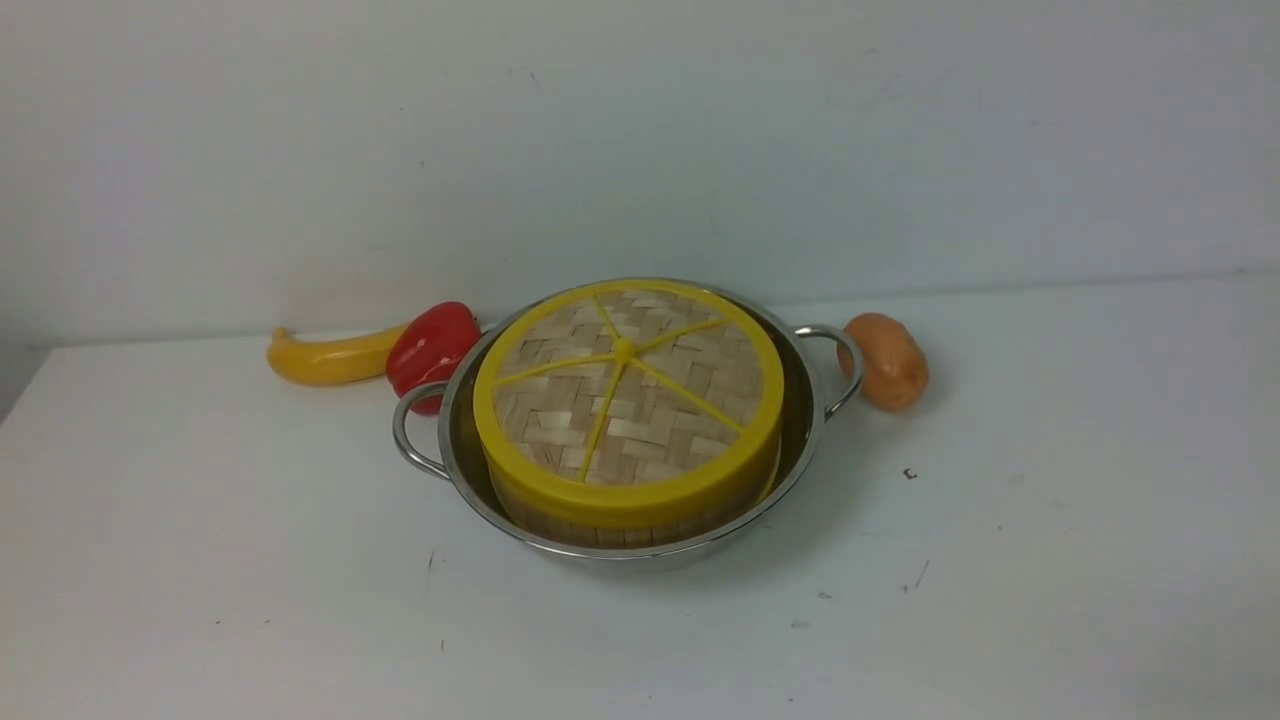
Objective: Place the steamer in the pot on the white table, and put the lid on the steamer.
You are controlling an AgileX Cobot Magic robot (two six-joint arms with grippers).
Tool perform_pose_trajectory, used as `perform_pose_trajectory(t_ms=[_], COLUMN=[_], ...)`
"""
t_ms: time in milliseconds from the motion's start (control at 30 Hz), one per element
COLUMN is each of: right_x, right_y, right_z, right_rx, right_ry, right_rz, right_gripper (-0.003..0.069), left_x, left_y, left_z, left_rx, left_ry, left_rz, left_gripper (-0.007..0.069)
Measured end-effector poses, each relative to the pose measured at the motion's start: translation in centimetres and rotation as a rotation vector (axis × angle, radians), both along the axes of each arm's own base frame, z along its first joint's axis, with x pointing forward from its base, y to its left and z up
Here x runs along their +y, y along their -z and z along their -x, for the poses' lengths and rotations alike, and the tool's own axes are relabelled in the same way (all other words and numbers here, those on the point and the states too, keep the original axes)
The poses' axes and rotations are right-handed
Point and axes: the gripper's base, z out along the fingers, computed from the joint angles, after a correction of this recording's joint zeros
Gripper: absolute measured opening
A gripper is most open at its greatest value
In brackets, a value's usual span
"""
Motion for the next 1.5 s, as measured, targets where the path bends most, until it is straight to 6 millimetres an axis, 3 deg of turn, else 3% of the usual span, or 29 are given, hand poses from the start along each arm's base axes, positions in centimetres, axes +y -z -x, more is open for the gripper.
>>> perform_pose_trajectory(t_ms=[167, 200, 400, 1500], right_x=[0.0, 0.0, 0.0, 0.0], right_y=[0.0, 0.0, 0.0, 0.0], right_z=[0.0, 0.0, 0.0, 0.0], right_rx=[0.0, 0.0, 0.001, 0.001], right_ry=[0.0, 0.0, 0.0, 0.0], right_rz=[-0.001, -0.001, -0.001, -0.001], right_gripper=[0.0125, 0.0129, 0.0146, 0.0239], left_x=[0.7, 0.8, 0.8, 0.8], left_y=[2.9, 4.7, 10.0, 10.2], left_z=[1.2, 0.8, -0.1, -0.1], left_rx=[-0.001, 0.048, 0.193, 0.199], left_ry=[-0.124, -0.127, -0.122, -0.126], left_rz=[-0.078, -0.087, -0.083, -0.073], left_gripper=[0.0035, 0.0042, 0.0052, 0.0104])
